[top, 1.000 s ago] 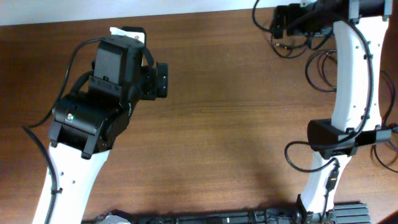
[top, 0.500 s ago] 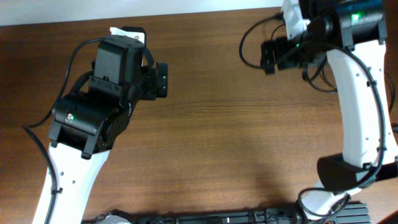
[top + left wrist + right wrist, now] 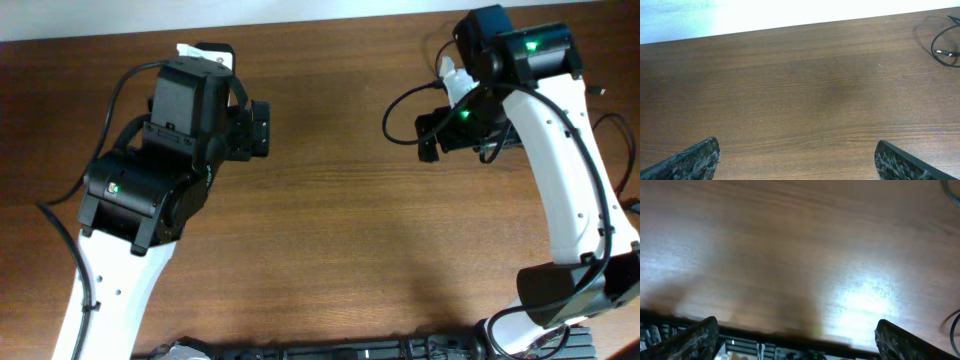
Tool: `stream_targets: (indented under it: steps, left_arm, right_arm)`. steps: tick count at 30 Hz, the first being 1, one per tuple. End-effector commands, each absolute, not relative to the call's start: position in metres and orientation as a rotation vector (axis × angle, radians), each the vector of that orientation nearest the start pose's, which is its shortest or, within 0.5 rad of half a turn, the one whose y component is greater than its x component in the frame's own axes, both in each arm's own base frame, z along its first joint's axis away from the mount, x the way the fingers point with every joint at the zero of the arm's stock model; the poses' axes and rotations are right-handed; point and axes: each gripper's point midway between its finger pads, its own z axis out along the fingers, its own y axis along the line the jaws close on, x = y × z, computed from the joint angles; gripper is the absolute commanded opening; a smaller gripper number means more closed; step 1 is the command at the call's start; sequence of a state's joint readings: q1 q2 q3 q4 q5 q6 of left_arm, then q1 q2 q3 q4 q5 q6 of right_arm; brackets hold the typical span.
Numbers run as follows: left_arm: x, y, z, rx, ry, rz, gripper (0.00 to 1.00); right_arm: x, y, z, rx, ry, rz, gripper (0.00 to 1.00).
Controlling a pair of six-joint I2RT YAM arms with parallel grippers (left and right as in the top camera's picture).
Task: Untangle cables
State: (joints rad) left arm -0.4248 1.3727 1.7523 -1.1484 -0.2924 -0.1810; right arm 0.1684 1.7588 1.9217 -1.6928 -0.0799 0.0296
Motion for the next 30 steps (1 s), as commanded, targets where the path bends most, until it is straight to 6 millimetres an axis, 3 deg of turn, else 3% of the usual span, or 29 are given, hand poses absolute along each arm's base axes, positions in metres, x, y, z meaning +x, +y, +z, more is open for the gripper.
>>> stream_targets:
  steps: [1, 25, 30]
  left_arm:
    - [0.335, -0.095, 0.358, 0.113, 2.282, 0.025, 0.99]
    - [0.335, -0.095, 0.358, 0.113, 2.283, 0.025, 0.99]
    - [0.335, -0.095, 0.358, 0.113, 2.282, 0.025, 0.99]
  right_arm:
    - [0.299, 0.073, 0.229, -0.224, 3.096, 0.177, 0.99]
    - [0.299, 0.075, 0.230, -0.224, 3.096, 0.198, 0.99]
    - [0.309, 0.084, 0.237, -0.230, 3.019, 0.267, 0.99]
